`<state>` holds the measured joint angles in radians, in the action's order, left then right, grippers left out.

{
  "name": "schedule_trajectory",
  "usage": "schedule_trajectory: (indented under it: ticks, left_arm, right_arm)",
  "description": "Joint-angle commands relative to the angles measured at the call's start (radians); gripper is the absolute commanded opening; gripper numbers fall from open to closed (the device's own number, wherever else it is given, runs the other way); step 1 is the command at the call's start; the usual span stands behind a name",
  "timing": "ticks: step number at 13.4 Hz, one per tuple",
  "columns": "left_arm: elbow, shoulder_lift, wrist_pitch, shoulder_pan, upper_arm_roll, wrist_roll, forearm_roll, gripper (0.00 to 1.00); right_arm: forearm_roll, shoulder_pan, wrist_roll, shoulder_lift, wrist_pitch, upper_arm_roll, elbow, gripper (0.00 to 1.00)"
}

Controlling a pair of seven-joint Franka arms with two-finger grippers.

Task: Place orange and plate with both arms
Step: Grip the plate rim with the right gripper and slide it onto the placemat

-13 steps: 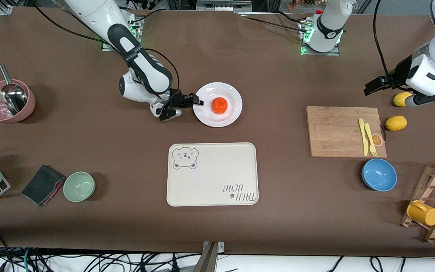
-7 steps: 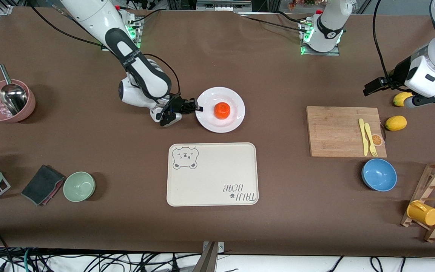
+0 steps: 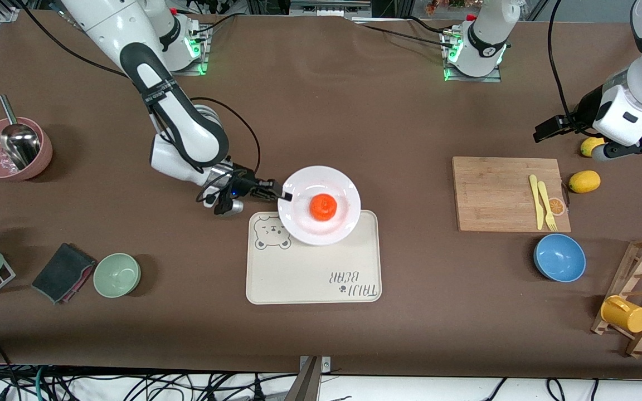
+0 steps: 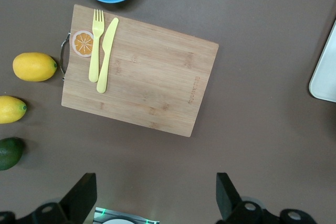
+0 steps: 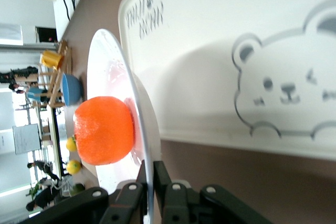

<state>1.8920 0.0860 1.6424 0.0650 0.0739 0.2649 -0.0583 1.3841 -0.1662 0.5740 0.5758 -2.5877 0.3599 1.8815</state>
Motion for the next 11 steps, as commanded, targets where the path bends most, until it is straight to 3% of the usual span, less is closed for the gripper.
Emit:
schedule_trajectory:
  ticks: [1, 5, 9, 10, 11]
  left_arm:
    - [-0.021, -0.005, -0.021, -0.004, -0.002, -0.003, -0.023, 1.0]
    - [-0.021, -0.005, -0.021, -0.005, -0.002, -0.003, -0.023, 1.0]
    - [-0.021, -0.003, -0.024, -0.005, -0.002, -0.004, -0.021, 1.0]
    - [-0.021, -0.003, -0.024, -0.004, -0.002, -0.007, -0.021, 1.0]
    - [-0.021, -0.003, -0.024, -0.004, -0.002, -0.007, -0.021, 1.0]
  right_arm:
    - [-0.115, -0.001, -0.124, 0.158, 0.003, -0.03, -0.219, 0.0]
    - [-0.16, -0.016, -0.164, 0.389, -0.025, -0.032, -0.487, 0.0]
    - [-0.166, -0.026, -0.164, 0.417, -0.031, -0.044, -0.496, 0.0]
    - [-0.171, -0.026, -0.164, 0.417, -0.031, -0.047, -0.496, 0.22]
    - [-0.184, -0.026, -0.163, 0.412, -0.031, -0.047, -0.496, 0.99]
